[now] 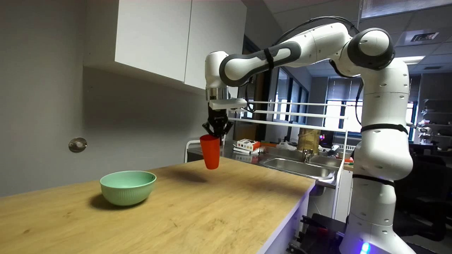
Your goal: Pour the contents in the orange cup into the bowl
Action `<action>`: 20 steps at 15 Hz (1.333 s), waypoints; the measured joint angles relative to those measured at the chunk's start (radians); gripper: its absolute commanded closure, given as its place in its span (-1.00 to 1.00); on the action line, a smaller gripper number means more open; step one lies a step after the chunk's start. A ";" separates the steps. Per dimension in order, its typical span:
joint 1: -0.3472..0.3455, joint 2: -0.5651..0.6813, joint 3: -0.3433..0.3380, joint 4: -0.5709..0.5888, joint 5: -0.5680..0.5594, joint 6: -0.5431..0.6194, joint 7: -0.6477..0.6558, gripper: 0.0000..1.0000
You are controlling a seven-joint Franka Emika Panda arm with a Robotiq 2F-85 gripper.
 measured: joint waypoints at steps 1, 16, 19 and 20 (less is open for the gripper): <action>0.017 0.026 0.002 0.038 -0.016 -0.023 0.024 0.98; 0.425 0.428 0.025 0.572 -0.371 -0.394 0.135 0.98; 0.488 0.541 0.007 0.653 -0.407 -0.401 0.138 0.98; 0.508 0.577 -0.006 0.680 -0.422 -0.406 0.138 0.98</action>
